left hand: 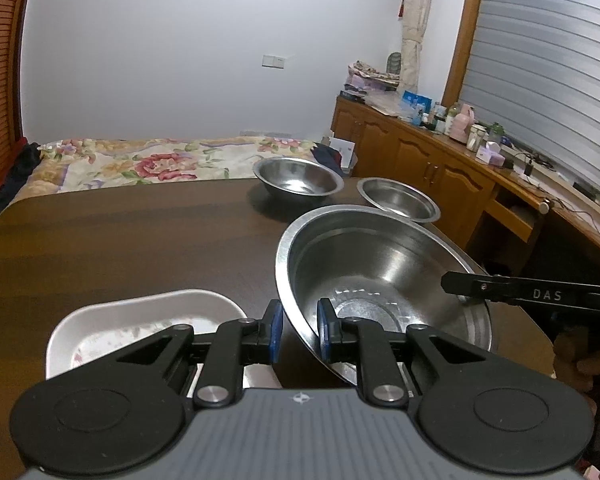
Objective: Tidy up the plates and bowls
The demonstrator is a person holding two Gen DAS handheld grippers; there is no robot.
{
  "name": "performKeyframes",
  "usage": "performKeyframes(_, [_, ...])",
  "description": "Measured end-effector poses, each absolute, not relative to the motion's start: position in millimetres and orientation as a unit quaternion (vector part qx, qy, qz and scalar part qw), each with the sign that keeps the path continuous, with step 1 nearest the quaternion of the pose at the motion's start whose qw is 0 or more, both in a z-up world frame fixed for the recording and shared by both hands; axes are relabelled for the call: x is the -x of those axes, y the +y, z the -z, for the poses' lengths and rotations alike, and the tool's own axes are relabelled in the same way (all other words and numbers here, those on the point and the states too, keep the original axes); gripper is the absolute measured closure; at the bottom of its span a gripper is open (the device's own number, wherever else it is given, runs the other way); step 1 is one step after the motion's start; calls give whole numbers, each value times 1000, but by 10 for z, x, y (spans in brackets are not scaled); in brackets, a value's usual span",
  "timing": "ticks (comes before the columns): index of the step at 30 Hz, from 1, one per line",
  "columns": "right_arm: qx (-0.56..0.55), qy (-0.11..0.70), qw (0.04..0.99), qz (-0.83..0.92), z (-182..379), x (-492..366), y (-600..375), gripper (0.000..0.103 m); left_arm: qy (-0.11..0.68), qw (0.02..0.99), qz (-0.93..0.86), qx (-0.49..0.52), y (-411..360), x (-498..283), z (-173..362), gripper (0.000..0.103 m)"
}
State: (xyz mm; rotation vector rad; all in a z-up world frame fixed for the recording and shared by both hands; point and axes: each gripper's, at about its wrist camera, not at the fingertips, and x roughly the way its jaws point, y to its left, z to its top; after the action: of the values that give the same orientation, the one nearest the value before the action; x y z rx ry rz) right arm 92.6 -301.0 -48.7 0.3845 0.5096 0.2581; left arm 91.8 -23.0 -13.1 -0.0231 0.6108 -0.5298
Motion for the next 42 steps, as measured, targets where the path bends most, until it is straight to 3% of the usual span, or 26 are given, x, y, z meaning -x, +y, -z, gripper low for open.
performKeyframes(31, [-148, 268, 946, -106, 577, -877, -3022, 84, 308, 915, 261, -11, -342, -830, 343, 78])
performKeyframes(34, [-136, 264, 949, -106, 538, -866, -3029, 84, 304, 916, 260, -10, -343, -811, 323, 68])
performKeyframes(37, [-121, 259, 952, -107, 497, -840, -3046, 66, 296, 920, 259, -6, -299, -796, 286, 59])
performKeyframes(42, [-96, 260, 955, -109, 408, -806, -3091, 65, 283, 926, 252, 4, -232, -799, 174, 54])
